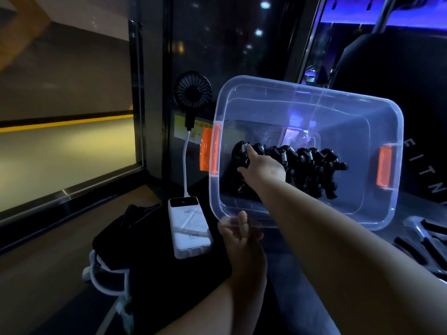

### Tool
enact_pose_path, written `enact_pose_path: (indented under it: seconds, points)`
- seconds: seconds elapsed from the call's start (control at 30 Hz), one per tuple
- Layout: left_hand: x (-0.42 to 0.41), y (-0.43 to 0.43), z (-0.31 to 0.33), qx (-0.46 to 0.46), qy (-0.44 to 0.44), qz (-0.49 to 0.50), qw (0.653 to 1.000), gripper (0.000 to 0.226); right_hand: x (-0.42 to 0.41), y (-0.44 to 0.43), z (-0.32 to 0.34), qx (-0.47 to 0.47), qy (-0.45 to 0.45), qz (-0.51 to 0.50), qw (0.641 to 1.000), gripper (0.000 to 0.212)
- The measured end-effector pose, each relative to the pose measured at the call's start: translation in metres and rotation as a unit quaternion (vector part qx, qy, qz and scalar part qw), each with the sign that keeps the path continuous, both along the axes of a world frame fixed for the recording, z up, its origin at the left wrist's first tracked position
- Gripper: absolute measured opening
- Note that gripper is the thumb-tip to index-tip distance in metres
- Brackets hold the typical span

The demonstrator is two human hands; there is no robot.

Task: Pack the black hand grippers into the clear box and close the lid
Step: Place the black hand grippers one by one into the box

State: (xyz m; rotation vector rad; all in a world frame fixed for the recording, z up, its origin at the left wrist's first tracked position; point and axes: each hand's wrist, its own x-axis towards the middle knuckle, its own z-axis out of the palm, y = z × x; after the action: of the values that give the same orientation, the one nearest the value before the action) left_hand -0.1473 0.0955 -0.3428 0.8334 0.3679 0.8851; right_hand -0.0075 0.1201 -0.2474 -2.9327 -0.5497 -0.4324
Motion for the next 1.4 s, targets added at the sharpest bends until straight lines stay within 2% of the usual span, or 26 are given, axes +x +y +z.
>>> enact_pose_path:
  seconds: [0.43,0.63,0.77,1.0,1.2,1.33,1.4]
  points:
    - [0.006,0.001,-0.008,0.003,-0.006,0.011,1.000,0.010,0.002,0.000,-0.004,0.004,-0.016,0.004,1.000,0.068]
    - [0.007,0.001,-0.003,-0.005,-0.021,0.008,1.000,0.009,-0.003,-0.004,0.001,0.013,0.006,0.023,1.000,0.076]
    - [0.008,0.003,0.000,-0.011,-0.013,0.003,1.000,0.009,-0.010,-0.020,0.005,0.063,-0.058,0.035,0.996,0.065]
    - [0.011,0.003,0.000,0.014,0.058,0.025,0.998,0.013,-0.029,-0.093,-0.002,0.189,-0.111,0.006,0.976,0.045]
    - [0.010,0.002,-0.001,0.036,0.057,0.014,0.998,0.012,-0.051,-0.177,-0.025,0.331,-0.157,-0.056,0.929,0.029]
    - [0.009,0.001,-0.001,0.032,0.058,0.020,0.998,0.013,-0.063,-0.236,-0.049,0.320,-0.158,-0.086,0.930,0.028]
    - [0.010,0.001,0.000,0.030,0.061,0.022,0.997,0.014,-0.068,-0.263,-0.058,0.270,-0.171,-0.131,0.939,0.033]
